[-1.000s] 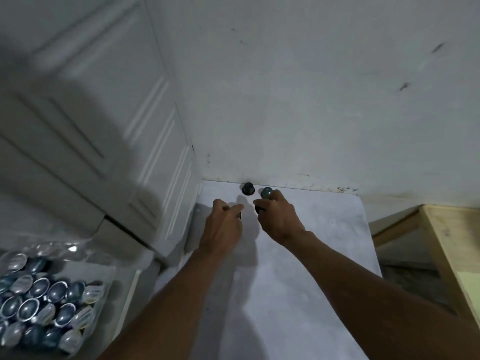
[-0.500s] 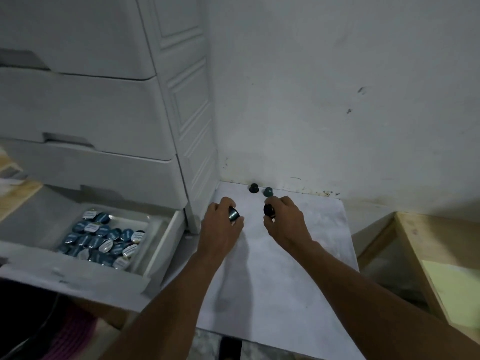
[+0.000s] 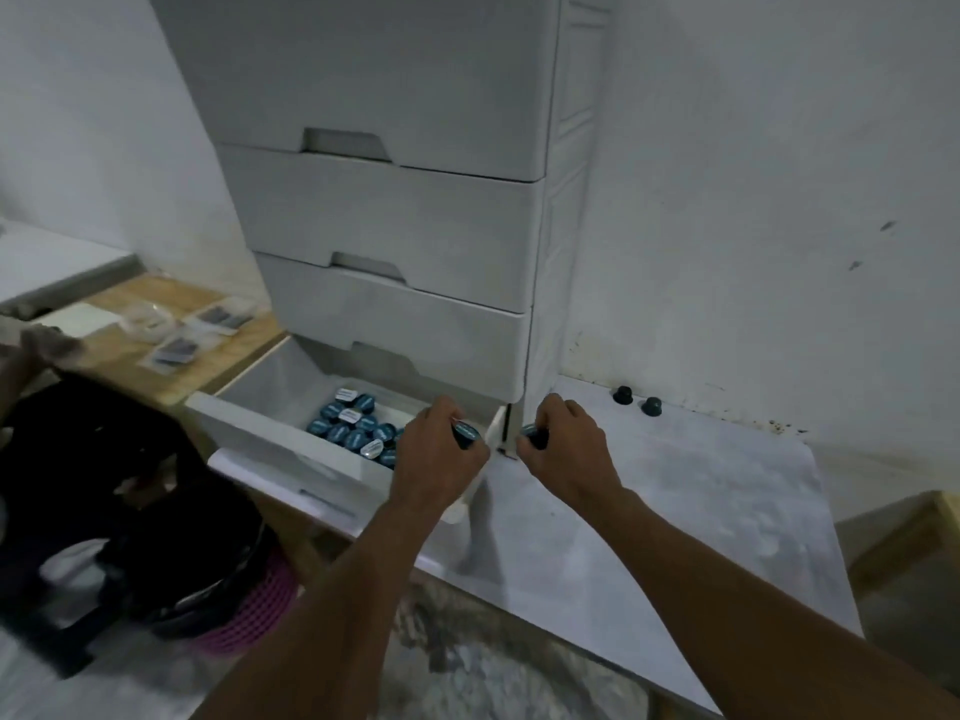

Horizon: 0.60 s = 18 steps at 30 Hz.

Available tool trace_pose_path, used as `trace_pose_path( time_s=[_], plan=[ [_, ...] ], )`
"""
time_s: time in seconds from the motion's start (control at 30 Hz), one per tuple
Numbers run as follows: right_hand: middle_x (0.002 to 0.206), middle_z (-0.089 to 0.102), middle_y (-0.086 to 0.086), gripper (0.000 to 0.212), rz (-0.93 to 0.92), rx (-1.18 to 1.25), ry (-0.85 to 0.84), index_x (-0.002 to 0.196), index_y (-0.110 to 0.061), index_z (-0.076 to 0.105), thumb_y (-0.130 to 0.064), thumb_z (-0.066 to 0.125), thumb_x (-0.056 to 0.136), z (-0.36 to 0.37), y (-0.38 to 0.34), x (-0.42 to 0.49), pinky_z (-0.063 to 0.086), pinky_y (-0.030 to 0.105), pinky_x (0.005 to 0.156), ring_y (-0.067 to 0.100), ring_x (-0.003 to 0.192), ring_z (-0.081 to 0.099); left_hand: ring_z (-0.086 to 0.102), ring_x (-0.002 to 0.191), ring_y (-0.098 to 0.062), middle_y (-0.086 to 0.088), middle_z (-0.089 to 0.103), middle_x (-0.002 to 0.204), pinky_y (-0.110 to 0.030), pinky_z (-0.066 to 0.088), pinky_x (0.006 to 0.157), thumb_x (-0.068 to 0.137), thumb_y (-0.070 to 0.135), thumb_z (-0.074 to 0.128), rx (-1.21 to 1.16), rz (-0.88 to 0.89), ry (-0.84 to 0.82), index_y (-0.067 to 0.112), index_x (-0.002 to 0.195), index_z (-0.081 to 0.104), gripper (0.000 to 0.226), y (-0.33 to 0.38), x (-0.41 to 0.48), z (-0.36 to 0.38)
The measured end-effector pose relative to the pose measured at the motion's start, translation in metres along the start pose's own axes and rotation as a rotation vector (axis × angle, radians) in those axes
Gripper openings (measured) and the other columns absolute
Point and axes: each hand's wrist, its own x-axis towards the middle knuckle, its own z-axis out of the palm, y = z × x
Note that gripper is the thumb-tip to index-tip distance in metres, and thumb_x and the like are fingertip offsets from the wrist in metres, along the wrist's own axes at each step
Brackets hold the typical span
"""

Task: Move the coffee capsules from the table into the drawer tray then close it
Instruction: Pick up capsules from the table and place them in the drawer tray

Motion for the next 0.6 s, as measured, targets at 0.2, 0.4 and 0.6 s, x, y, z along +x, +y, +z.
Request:
trace_pose_path(
  time_s=[0.2,0.4,0.6],
  plan=[
    [0.085,0.051,0.002,0.024,-0.04,0.018,0.012,0.079,-0.015,0.045,-0.019,0.069,0.078,0.062,-0.064,0.011,0.042,0.03,0.064,0.019,0.072,0.049,0.057,0.109,-0.021,-0.007,0.062,0.119,-0.029,0.044,0.094,0.076,0.025,0.07,0.063,0.008,-0.022,0.012,0.125,0.056,0.052,-0.068,0.026,-0.055],
    [0.101,0.057,0.004,0.031,0.045,0.078,0.033,0.101,-0.018,0.05,-0.015,0.07,0.078,0.12,-0.115,0.024,0.044,0.022,0.067,0.018,0.082,0.053,0.058,0.096,-0.015,0.001,0.063,0.109,-0.02,0.042,0.081,0.071,0.023,0.073,0.086,0.091,-0.072,0.015,0.113,0.063,0.044,-0.128,0.064,-0.095],
    [0.124,0.055,0.011,0.047,0.141,0.005,0.003,0.126,-0.007,0.052,-0.014,0.067,0.082,0.15,-0.131,0.039,0.043,0.029,0.089,0.025,0.106,0.055,0.061,0.09,-0.016,0.0,0.065,0.1,-0.023,0.047,0.074,0.07,0.015,0.073,0.067,0.115,-0.167,0.018,0.104,0.063,0.035,-0.161,0.104,-0.101]
  ],
)
